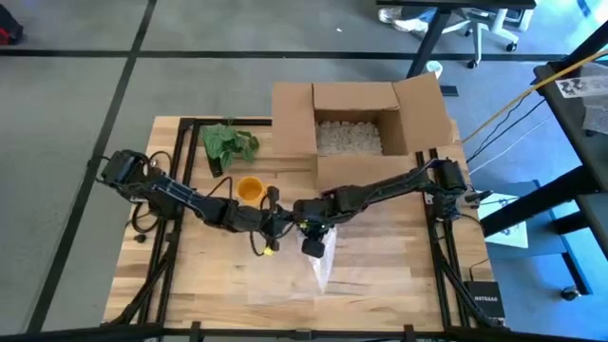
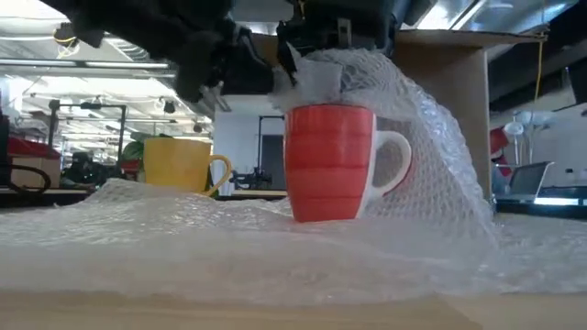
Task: Wrap mug
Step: Wrap the orange mug with the bubble wrap
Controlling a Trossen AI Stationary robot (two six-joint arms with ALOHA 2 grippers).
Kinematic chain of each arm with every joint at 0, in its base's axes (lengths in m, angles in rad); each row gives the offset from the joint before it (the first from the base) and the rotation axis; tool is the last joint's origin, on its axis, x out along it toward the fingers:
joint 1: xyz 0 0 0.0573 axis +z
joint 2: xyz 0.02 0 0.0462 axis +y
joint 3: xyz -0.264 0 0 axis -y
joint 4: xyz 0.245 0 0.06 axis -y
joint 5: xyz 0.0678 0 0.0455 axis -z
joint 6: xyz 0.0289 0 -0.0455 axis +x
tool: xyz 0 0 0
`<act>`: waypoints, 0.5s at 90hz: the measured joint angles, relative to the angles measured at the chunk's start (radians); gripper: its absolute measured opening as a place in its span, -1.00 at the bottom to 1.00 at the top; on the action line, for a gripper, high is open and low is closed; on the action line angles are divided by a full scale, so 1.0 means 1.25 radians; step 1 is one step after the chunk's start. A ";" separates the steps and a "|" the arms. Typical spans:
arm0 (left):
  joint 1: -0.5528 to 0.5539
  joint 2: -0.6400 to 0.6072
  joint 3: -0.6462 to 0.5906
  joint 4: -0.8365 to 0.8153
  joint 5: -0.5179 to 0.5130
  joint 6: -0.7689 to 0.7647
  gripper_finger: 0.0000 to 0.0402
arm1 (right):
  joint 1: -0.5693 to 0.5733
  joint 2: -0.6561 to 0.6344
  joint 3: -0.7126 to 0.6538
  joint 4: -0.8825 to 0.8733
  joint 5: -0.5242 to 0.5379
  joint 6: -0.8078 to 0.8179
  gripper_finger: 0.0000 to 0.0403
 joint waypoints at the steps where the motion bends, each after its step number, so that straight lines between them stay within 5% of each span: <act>1: 0.002 0.001 0.000 0.000 0.008 -0.004 -1.00 | 0.000 0.000 0.000 0.000 0.000 0.000 -1.00; 20: -0.011 0.009 0.000 0.015 0.181 -0.075 -1.00 | 0.000 0.001 0.000 0.005 -0.003 -0.001 -1.00; 45: -0.042 0.025 0.000 0.026 0.208 -0.071 -1.00 | 0.000 0.001 0.003 0.018 -0.001 0.000 -1.00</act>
